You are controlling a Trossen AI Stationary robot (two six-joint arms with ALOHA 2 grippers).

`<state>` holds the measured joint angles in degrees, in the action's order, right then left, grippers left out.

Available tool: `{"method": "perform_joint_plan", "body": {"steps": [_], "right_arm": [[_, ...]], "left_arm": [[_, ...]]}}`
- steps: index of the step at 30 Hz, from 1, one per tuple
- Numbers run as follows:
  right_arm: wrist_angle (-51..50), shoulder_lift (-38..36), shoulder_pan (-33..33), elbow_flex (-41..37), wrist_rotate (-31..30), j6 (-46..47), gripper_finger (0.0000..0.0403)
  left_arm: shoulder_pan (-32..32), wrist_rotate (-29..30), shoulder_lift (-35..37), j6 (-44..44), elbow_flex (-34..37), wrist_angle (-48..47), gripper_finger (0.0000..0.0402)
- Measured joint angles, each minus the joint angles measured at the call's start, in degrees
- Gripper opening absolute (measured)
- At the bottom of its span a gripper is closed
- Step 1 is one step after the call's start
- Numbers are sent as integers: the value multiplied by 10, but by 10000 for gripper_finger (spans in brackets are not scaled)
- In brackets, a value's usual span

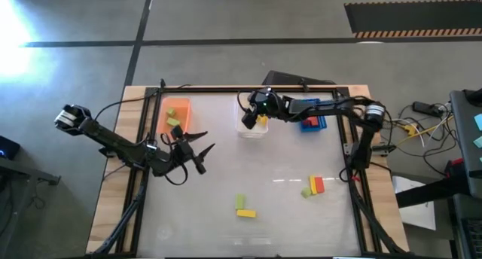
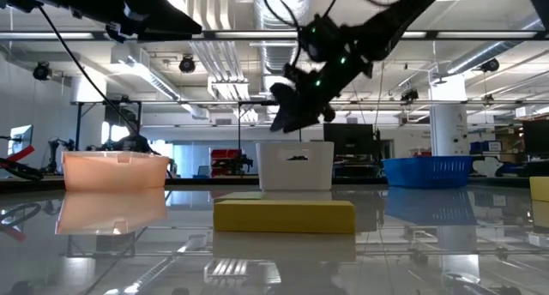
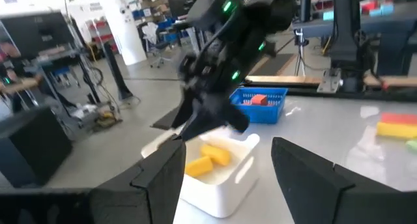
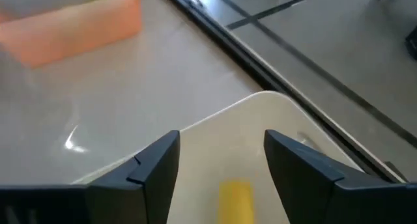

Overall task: Sort & place blocks by color
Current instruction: Put the right green block into the orange bin

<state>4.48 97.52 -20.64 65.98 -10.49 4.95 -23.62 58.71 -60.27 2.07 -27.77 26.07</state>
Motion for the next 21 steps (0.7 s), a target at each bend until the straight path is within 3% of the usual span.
{"method": "perform_joint_plan", "body": {"steps": [5,12,16,21], "right_arm": [[-160,-103,49,2,6,33,199],[-313,-214,154,-4,116,217,188],[-395,-231,236,-7,128,332,184],[-582,-209,306,-8,170,541,176]], "left_arm": [[-2,-14,-23,-62,0,1,211],[-1,-23,-59,-68,-9,0,211],[0,-22,-60,-35,-23,6,211],[0,-19,-50,29,-25,55,211]]}}
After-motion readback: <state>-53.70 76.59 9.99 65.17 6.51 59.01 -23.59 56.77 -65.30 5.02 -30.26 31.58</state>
